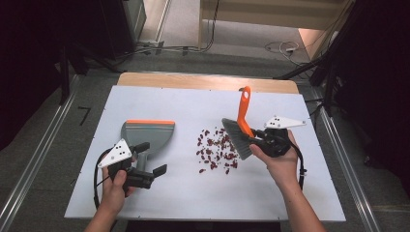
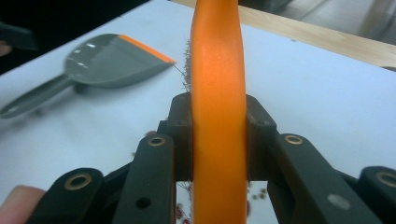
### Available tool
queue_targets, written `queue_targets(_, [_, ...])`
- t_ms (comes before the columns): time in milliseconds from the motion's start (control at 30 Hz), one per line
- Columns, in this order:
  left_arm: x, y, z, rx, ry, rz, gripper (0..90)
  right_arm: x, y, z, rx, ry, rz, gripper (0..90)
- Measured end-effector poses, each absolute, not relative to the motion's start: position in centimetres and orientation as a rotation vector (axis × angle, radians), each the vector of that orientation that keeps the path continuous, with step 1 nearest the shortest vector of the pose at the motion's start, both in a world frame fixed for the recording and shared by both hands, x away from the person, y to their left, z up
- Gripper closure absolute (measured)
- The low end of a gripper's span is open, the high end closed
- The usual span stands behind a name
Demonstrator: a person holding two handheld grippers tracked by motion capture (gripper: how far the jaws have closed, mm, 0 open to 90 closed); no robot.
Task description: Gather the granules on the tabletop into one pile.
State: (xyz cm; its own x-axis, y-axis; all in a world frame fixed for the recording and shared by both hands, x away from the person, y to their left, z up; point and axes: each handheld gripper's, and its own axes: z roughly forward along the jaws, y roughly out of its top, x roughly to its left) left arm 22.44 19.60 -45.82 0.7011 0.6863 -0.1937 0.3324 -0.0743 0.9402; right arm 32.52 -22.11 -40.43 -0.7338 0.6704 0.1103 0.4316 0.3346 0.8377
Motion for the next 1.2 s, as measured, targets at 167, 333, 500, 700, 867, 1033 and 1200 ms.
queue_targets(167, [22.5,19.9,-46.3,1.674,0.836,0.367,0.0,34.1,-22.9,-40.3,1.056,2.314,1.244,68.4])
queue_targets(333, [22.7,20.3,-46.7,1.656,0.864,0.387,0.0,35.8,-22.9,-40.3,1.069,2.298,1.107,68.4])
queue_targets(500, [22.6,20.5,-46.8,1.647,0.861,0.388,0.0,37.7,-21.9,-40.5,1.016,2.35,0.935,68.4])
queue_targets(700, [22.7,20.7,-46.9,1.648,0.865,0.388,0.0,39.4,-20.0,-41.1,0.89,2.37,0.711,68.3])
queue_targets(867, [22.7,20.8,-46.9,1.642,0.864,0.386,0.0,40.6,-18.6,-42.1,0.834,2.362,0.574,68.3])
queue_targets(1033, [22.7,20.7,-46.9,1.647,0.858,0.385,0.0,41.5,-17.2,-43.3,0.795,2.388,0.491,68.3])
queue_targets(1200, [22.7,20.6,-47.0,1.657,0.854,0.384,0.0,42.0,-15.8,-44.0,0.75,2.39,0.413,68.3])
